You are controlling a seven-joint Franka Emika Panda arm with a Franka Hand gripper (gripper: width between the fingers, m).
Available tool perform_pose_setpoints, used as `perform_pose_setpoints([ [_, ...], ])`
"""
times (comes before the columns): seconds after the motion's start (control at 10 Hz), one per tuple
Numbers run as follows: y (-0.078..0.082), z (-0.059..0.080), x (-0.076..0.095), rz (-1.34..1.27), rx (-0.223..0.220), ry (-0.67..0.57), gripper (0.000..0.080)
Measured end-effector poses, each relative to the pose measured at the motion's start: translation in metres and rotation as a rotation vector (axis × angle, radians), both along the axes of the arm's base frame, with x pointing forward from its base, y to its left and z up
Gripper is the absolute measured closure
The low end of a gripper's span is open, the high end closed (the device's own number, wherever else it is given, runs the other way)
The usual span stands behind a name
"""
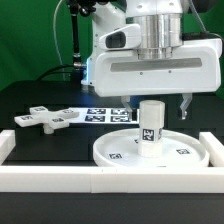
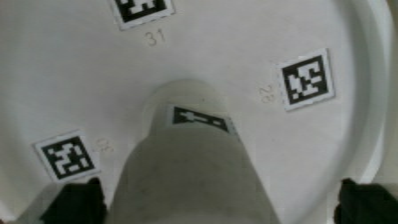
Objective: Assemble round table
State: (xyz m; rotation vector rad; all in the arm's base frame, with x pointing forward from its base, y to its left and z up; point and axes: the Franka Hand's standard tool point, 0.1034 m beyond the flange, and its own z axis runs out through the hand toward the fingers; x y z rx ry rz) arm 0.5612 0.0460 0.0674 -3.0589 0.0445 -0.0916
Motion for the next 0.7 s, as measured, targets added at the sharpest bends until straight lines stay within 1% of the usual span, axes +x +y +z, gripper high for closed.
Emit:
perform_pose_setpoints([
  [0.2, -0.0003, 0.0, 0.0, 0.092, -0.006, -0.007, 0.0151],
  [0.4, -0.0013, -0.0001, 0.0, 0.242, -0.016, -0.019, 0.0151],
  [0.5, -0.0008, -0.0001, -0.0001, 0.301, -0.025, -0.023, 0.0151],
  [0.6, 0.0017, -0.0005, -0.0005, 0.421, -0.048, -0.031, 0.0151],
  [0.7, 0.0047, -0.0014, -0.0013, 0.51, -0.06, -0.042, 0.0151],
])
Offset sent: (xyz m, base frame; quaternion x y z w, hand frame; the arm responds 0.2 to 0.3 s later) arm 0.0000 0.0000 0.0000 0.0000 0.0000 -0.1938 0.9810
